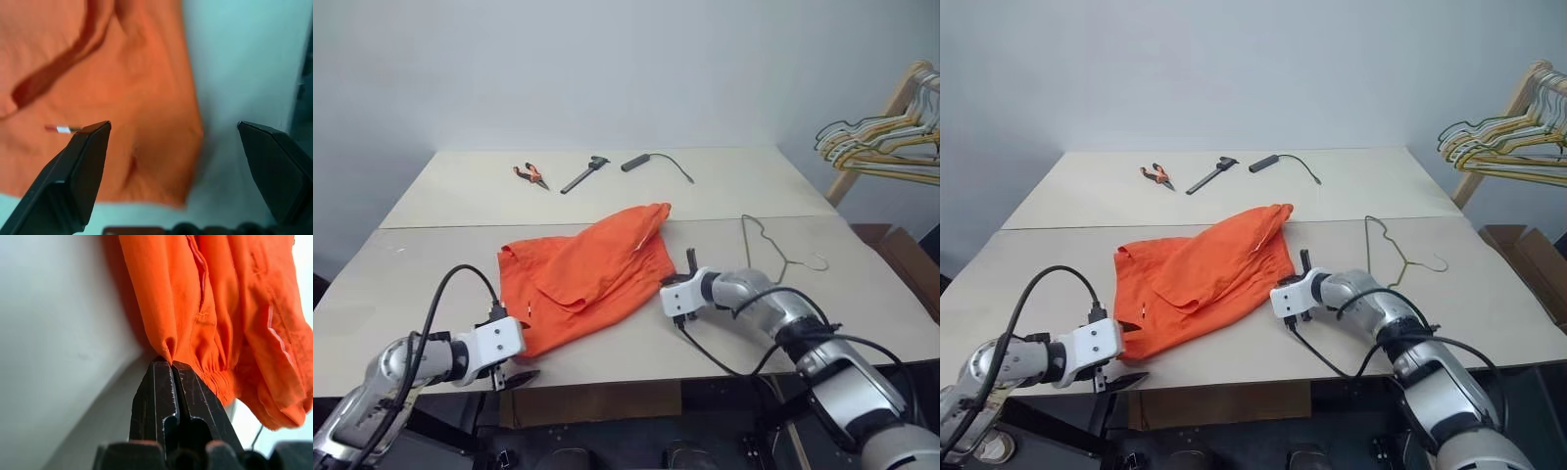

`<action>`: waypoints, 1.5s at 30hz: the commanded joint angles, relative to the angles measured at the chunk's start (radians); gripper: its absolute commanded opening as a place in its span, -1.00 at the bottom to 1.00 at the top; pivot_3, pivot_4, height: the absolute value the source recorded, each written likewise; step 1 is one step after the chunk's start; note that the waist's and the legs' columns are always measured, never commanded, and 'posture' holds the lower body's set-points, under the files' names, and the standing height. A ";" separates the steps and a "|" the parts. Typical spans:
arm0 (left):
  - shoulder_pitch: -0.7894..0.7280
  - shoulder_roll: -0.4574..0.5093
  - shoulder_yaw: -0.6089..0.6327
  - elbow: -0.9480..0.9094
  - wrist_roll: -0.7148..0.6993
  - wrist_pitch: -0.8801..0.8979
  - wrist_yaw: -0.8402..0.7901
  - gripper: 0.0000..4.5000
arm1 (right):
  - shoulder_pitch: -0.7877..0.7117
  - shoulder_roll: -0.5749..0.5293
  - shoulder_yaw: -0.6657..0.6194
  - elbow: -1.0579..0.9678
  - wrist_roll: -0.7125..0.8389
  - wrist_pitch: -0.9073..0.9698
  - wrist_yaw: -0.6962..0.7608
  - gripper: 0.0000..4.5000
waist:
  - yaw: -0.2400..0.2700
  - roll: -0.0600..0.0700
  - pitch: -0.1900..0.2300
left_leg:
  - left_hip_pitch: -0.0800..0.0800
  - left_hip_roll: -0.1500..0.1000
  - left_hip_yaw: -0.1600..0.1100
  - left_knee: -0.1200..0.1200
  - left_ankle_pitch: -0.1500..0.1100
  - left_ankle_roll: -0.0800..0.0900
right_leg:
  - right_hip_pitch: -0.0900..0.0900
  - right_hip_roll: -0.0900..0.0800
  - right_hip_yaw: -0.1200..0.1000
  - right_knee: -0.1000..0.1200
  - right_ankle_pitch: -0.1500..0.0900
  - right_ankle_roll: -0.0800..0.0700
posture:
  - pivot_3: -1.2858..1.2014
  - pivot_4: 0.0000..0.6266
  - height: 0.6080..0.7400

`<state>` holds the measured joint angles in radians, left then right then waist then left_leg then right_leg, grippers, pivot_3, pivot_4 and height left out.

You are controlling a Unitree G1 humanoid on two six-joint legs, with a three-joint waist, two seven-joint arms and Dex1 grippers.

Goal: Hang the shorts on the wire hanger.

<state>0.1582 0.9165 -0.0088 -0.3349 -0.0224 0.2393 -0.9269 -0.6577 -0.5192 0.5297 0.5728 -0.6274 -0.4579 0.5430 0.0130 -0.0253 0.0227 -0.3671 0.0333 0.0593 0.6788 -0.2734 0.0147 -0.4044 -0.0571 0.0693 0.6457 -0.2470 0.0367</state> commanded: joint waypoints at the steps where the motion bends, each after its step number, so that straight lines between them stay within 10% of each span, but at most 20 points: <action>1: -0.023 0.001 -0.013 0.014 0.021 -0.021 0.007 1.00 | 0.029 -0.013 -0.046 -0.116 0.038 0.059 0.035 -0.99 | -0.004 0.000 0.000 | 0.000 0.000 0.000 0.000 0.000 0.000 | 0.000 0.000 0.000 0.000 0.000 0.000 | 0.12 -1.00 1.00; 10: -0.062 0.018 -0.050 0.122 0.052 0.000 -0.025 0.75 | 0.068 -0.016 -0.064 -0.197 0.048 0.119 0.052 -1.00 | -0.004 0.000 0.000 | 0.002 0.000 0.000 0.000 0.000 0.000 | 0.001 0.000 0.000 0.000 0.000 0.000 | 0.10 -1.00 1.00; 23: -0.112 0.050 -0.036 0.195 0.073 -0.045 -0.013 -0.98 | 0.129 -0.058 -0.095 -0.307 0.074 0.157 0.086 -1.00 | -0.006 0.000 0.000 | 0.003 0.000 0.001 0.000 0.000 0.000 | 0.002 0.001 0.001 0.001 -0.001 -0.001 | 0.11 -1.00 1.00; 34: -0.040 0.172 0.033 0.066 -0.009 -0.035 -0.154 -0.98 | 0.278 -0.205 -0.123 -0.759 0.277 0.318 0.448 -1.00 | -0.003 0.000 0.000 | 0.000 0.001 0.001 0.000 0.000 0.000 | -0.001 0.001 0.000 0.000 -0.001 0.000 | 0.10 -1.00 1.00; 40: -0.241 0.127 -0.038 0.146 0.043 -0.076 -0.134 -0.98 | 0.172 -0.097 -0.180 -0.709 0.379 0.504 0.447 -1.00 | 0.004 -0.004 0.001 | 0.001 0.001 0.001 0.001 0.000 0.000 | 0.001 0.001 -0.001 0.001 -0.003 0.001 | 0.10 -1.00 1.00; 45: -0.726 -0.079 -0.025 0.500 0.232 -0.206 0.325 -0.98 | -0.191 0.100 -0.288 -0.339 0.267 0.493 -0.037 -1.00 | 0.010 -0.006 0.002 | 0.000 0.000 0.000 0.002 0.002 0.000 | 0.001 0.002 -0.001 0.001 -0.001 0.001 | 0.09 -1.00 1.00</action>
<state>-0.4334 0.8520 -0.0874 0.0682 0.1383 0.0983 -0.8057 -0.7210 -0.4495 0.3383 0.1468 -0.3149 0.0506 0.7382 0.0234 -0.0316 0.0249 -0.3677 0.0336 0.0585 0.6808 -0.2710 0.0130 -0.4050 -0.0545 0.0677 0.6473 -0.2461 0.0371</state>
